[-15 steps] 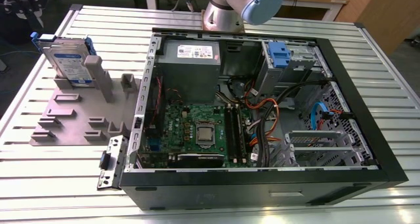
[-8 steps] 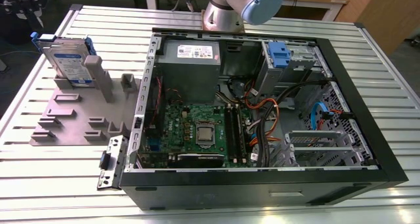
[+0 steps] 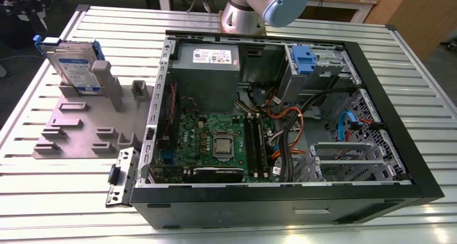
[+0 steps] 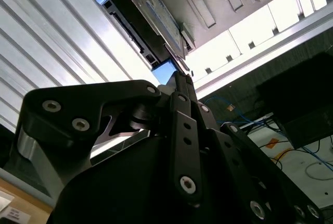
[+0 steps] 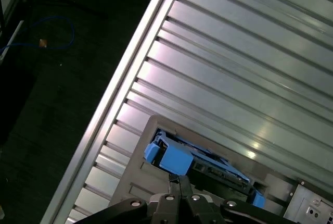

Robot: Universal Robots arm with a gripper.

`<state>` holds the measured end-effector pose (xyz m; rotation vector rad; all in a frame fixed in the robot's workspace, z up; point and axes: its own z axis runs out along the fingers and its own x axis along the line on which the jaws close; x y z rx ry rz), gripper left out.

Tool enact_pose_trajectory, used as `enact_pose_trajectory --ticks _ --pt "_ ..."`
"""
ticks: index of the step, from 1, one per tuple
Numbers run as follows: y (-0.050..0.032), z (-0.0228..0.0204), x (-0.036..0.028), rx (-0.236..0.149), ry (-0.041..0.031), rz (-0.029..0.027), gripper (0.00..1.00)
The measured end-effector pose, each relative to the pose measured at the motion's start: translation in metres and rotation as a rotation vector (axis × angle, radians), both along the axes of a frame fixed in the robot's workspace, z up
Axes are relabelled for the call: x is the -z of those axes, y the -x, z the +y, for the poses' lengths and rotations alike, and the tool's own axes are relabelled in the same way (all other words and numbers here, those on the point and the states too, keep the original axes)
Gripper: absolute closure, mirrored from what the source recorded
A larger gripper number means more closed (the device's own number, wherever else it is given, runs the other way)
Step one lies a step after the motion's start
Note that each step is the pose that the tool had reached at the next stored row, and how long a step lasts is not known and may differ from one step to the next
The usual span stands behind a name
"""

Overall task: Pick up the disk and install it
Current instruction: 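Pick up the disk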

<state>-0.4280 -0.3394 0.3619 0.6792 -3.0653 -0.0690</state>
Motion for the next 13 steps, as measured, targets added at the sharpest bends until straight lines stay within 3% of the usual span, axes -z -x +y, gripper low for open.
enact_pose_trajectory --ticks 6,13 --pt "0.0 0.0 0.0 -0.004 0.0 0.0 0.89" --pt "0.0001 -0.0008 0.0 -0.049 0.0 0.0 0.89"
